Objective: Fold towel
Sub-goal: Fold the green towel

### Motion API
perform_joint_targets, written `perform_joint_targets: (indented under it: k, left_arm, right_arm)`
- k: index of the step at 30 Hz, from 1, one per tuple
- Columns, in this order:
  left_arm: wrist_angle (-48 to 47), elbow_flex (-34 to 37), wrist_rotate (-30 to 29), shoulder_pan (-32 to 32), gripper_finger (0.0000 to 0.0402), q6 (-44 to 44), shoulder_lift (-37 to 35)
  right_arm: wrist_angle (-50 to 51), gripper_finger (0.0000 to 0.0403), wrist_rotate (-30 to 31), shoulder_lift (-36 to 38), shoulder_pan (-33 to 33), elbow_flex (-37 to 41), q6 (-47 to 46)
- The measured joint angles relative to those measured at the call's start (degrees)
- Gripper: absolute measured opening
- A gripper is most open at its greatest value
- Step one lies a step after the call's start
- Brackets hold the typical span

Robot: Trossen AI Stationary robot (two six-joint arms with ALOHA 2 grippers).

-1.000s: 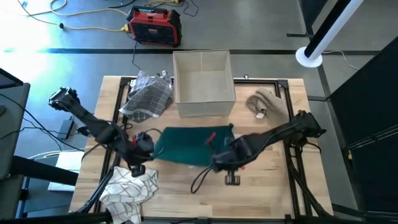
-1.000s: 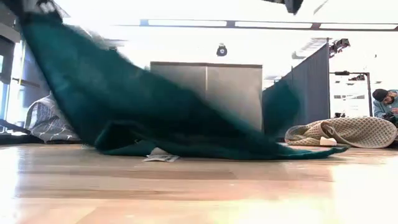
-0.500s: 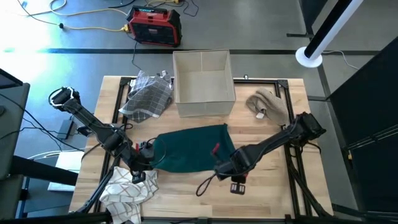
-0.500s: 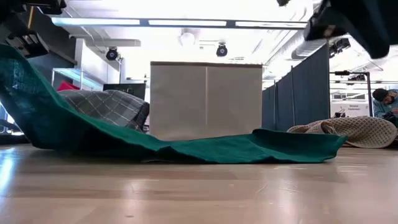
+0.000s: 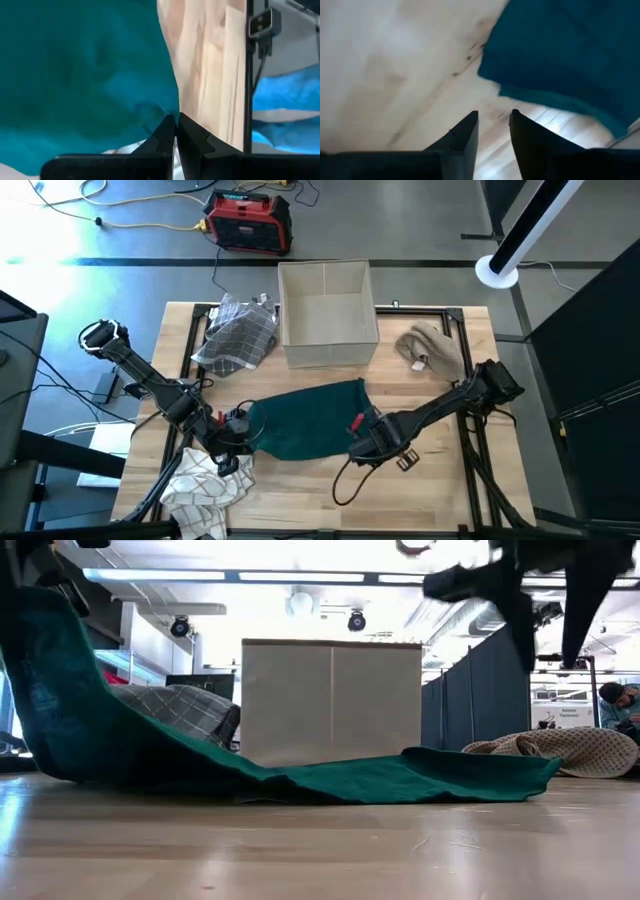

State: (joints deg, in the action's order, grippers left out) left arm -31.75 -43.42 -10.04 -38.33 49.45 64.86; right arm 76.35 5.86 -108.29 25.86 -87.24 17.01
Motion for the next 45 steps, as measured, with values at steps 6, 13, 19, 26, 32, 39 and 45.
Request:
perform_joint_targets:
  k: [6,13,19,26,32,39,45]
  left_arm:
    - [-0.04,0.0,-0.71,0.04,0.0,-0.02,0.0]
    - [-0.65,0.0,-0.62,0.04,0.0,-1.05,0.0]
    - [-0.61,0.0,0.71,0.04,0.0,-0.64,0.0]
    - [-0.56,0.0,2.46,0.04,0.0,-0.2,0.0]
    - [-0.56,0.0,2.38,0.04,0.0,-0.15,0.0]
    - [-0.72,-1.89,4.41,0.04,0.0,0.75,0.0]
    - [-9.21,-9.85,2.45,0.15,0.0,-1.47,0.0]
  right_arm:
    - [-8.95,0.0161,5.28,-0.07,1.62,9.04,9.61]
    - [-19.3,0.019,7.02,-0.07,2.79,13.55,12.04]
    - [-26.41,0.019,6.63,-0.07,3.55,18.22,15.27]
    - [-25.35,0.012,8.66,-0.07,2.66,21.06,9.73]
    - [-22.38,0.0011,5.65,-0.07,-0.05,16.97,-11.66]
    - [-13.79,0.0001,9.68,0.06,-1.14,6.74,-27.79]
    - [-4.58,0.0,13.4,3.84,-1.17,-5.35,-40.08]
